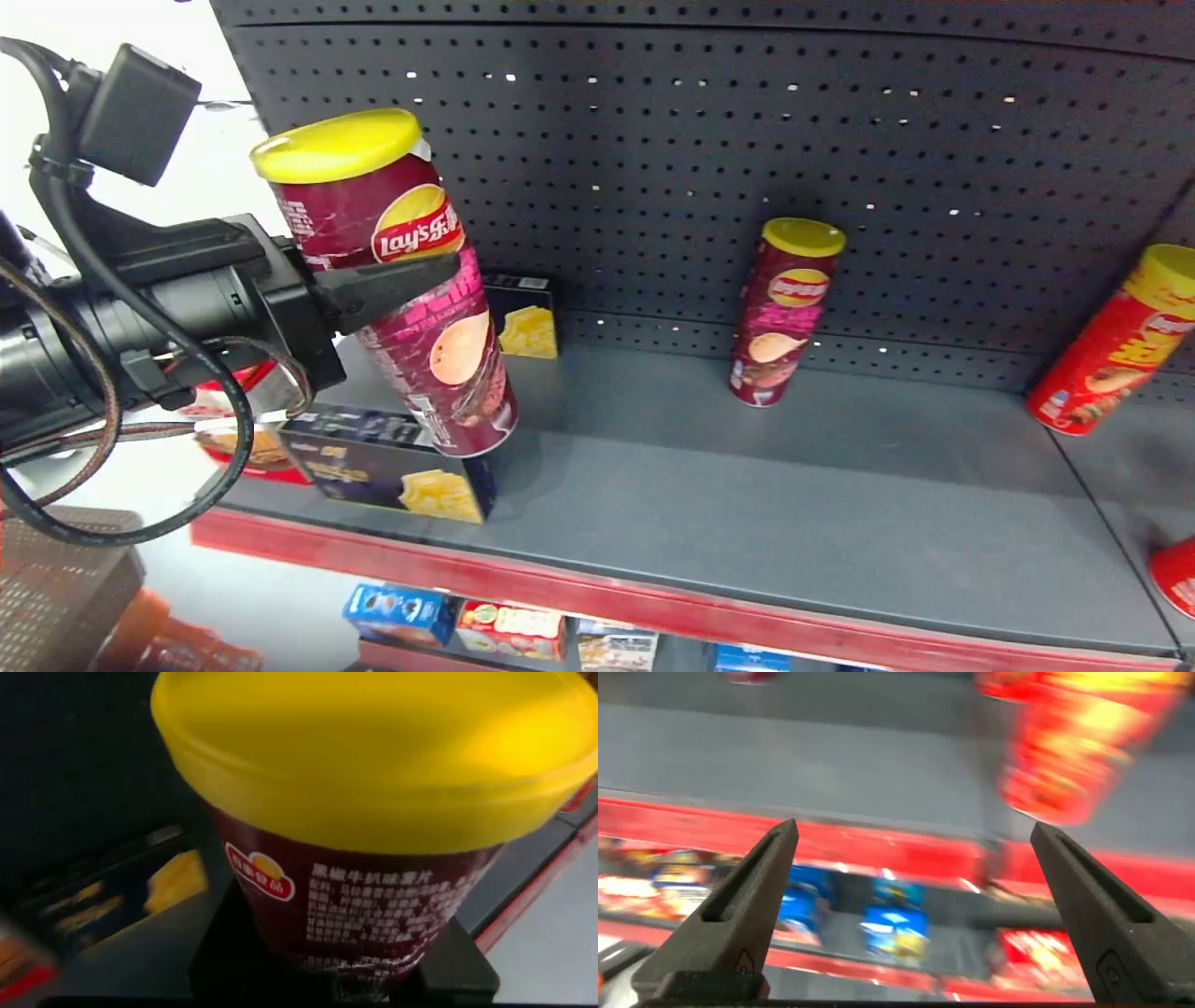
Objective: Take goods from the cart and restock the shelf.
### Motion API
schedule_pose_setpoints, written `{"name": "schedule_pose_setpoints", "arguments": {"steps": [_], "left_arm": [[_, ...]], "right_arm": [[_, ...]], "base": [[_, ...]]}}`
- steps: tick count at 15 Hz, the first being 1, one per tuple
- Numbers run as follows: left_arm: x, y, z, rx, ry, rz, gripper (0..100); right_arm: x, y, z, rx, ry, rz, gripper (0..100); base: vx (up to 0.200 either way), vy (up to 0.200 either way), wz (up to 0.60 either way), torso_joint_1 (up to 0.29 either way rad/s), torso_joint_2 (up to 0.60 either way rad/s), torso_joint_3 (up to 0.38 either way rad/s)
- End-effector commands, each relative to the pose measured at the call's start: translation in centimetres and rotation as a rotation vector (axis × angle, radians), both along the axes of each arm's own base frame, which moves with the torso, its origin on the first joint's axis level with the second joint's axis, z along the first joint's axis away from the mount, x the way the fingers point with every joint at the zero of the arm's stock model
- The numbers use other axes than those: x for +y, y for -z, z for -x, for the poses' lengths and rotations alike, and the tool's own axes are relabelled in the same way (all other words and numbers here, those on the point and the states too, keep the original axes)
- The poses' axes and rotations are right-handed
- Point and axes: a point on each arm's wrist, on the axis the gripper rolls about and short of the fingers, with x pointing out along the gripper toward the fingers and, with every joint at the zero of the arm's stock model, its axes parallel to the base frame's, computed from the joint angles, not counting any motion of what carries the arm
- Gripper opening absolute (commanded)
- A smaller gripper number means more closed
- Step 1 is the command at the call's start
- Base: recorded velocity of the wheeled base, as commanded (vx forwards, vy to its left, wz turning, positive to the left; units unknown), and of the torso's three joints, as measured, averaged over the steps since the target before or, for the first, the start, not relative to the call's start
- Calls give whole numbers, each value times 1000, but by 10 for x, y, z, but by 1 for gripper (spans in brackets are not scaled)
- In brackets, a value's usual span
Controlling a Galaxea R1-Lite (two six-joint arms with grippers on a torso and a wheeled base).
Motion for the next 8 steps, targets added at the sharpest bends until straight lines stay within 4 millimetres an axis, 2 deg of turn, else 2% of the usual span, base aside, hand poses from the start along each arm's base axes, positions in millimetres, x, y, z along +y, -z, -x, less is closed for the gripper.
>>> {"name": "schedule_pose_setpoints", "arguments": {"steps": [1, 8], "left_arm": [[-1, 1, -2, 3, 2, -1, 0], [0, 3, -1, 8, -3, -3, 0]], "right_arm": [[0, 0, 0, 0, 0, 1, 100], [0, 0, 0, 0, -2, -2, 100]], "base": [[0, 0, -600, 12, 2, 2], [0, 0, 0, 0, 0, 0]]}}
